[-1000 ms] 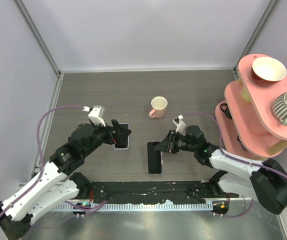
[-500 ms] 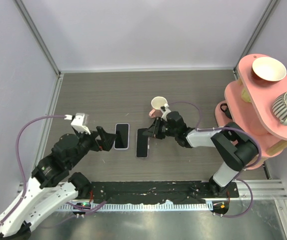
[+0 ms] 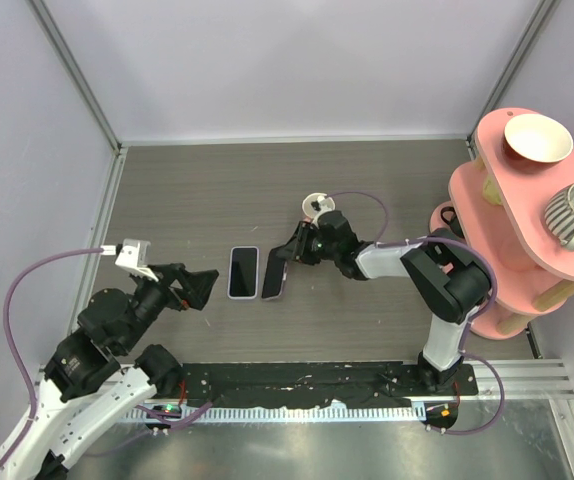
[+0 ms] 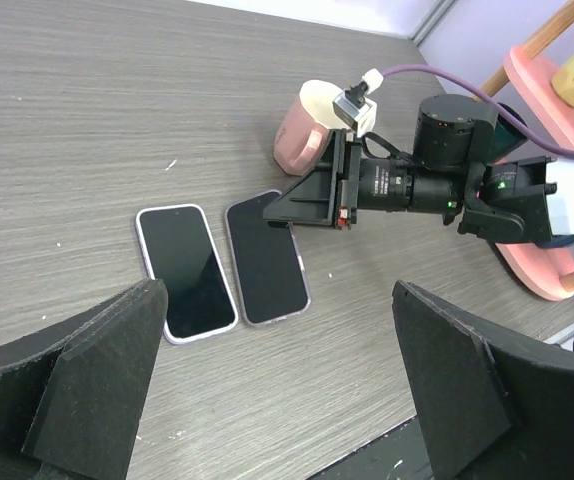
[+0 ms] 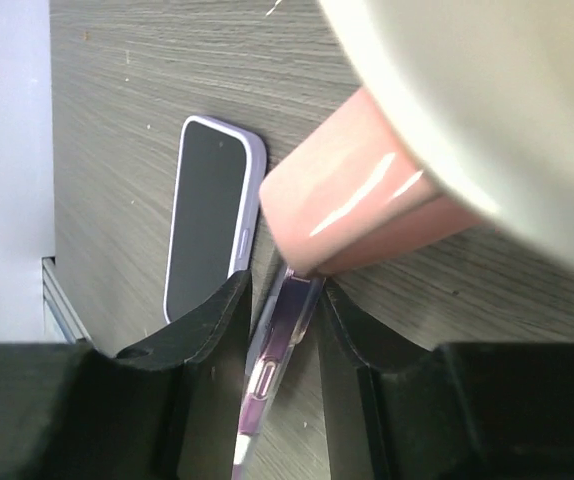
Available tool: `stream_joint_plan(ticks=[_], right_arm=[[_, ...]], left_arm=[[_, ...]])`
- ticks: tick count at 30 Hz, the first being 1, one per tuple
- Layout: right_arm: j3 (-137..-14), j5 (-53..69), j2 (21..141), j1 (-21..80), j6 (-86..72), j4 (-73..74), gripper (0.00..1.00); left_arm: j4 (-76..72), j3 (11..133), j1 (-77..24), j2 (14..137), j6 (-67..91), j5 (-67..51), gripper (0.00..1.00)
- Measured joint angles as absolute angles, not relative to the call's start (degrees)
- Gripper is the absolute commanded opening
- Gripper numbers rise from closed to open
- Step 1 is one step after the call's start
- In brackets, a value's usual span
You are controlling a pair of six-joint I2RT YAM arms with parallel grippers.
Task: Put the phone into the phone case
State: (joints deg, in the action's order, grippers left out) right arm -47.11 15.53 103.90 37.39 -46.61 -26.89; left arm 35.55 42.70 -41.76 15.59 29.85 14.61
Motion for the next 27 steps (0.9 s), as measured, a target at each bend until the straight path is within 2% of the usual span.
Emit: stream_joint_plan(ticks=[17, 24, 27], right_arm=[[-49.93, 12.47, 104.53, 37.39, -42.22, -20.01, 0.41], [-46.28, 11.92, 98.32, 37.39, -42.19, -15.86, 0.41], [-43.24, 12.05, 92.12, 37.41, -42.0, -14.26, 0.32]], left_arm=[[35.66, 42.68, -41.78, 15.97, 29.56, 14.57, 1.0], [35.68, 42.48, -41.78, 16.23, 29.54, 14.57, 1.0], [35.7, 42.48, -41.87, 16.78, 29.56, 14.55, 1.0]])
